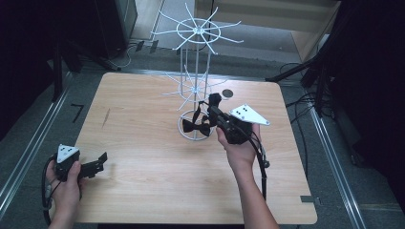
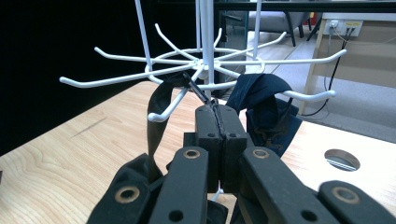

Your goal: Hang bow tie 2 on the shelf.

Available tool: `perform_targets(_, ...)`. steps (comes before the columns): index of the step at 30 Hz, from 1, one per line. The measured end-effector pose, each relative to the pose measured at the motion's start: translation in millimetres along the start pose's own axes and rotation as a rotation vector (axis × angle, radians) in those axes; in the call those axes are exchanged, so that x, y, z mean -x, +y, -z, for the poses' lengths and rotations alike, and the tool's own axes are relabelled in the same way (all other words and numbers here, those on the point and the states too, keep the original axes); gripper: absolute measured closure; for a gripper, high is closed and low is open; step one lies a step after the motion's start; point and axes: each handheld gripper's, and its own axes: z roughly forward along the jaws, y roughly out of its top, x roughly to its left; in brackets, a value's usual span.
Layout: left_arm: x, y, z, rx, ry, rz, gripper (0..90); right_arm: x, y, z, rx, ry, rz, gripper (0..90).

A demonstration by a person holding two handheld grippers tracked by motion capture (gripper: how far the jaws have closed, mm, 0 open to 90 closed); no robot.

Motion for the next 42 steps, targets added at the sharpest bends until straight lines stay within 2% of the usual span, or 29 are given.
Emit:
perform_targets(7,0.2,0.0,0.0,0.001,0.000,-0.001,0.0,-3.8,-5.9,-7.8,-0.009,-0.002,-0.001,90.0)
perform_targets(16,0.2,0.0,0.0,0.000,0.001,-0.002,0.0,0.1,-11.5,-7.9,-0.008,-0.001,-0.017,86.7)
perform_targets(20,0.4,0.0,0.0,-0.001,0.003,-0.003,0.0,0.4,-12.4,-7.3,-0.001,-0.008,-0.010,79.8)
perform_targets(22,0.5,0.0,0.1,0.000,0.004,-0.003,0.0,0.7,-13.5,-6.4,0.007,-0.031,-0.008,71.3)
perform_targets(23,0.5,0.0,0.1,0.000,0.004,-0.003,0.0,0.7,-13.5,-6.4,0.007,-0.031,-0.008,71.3)
perform_targets(25,0.4,0.0,0.1,0.000,0.003,-0.003,0.0,1.6,-15.4,-4.1,0.019,-0.040,-0.007,64.6)
perform_targets(37,0.5,0.0,0.0,0.000,0.004,-0.004,0.0,6.2,-22.7,5.3,0.014,-0.049,-0.002,51.0)
perform_targets(42,0.9,-0.1,0.0,0.003,0.005,-0.001,0.0,10.1,-26.3,10.2,0.004,-0.056,-0.014,42.5)
